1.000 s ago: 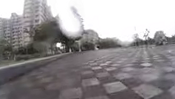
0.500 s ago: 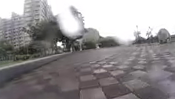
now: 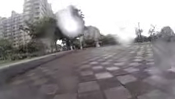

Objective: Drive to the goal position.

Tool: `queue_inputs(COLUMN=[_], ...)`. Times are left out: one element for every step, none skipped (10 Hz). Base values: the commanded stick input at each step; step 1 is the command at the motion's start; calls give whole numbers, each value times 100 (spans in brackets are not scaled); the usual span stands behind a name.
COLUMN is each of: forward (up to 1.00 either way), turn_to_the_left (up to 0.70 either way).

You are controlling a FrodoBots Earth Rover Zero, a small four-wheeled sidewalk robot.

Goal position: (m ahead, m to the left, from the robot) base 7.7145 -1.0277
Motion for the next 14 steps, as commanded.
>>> queue_inputs(forward=[100,100,100,100,100,100,100,100,100,100,100,100,100,100], turn_to_the_left=[0,0,-1,-8,-40,-31,-3,-24,-39,-16,0,0,0,0])
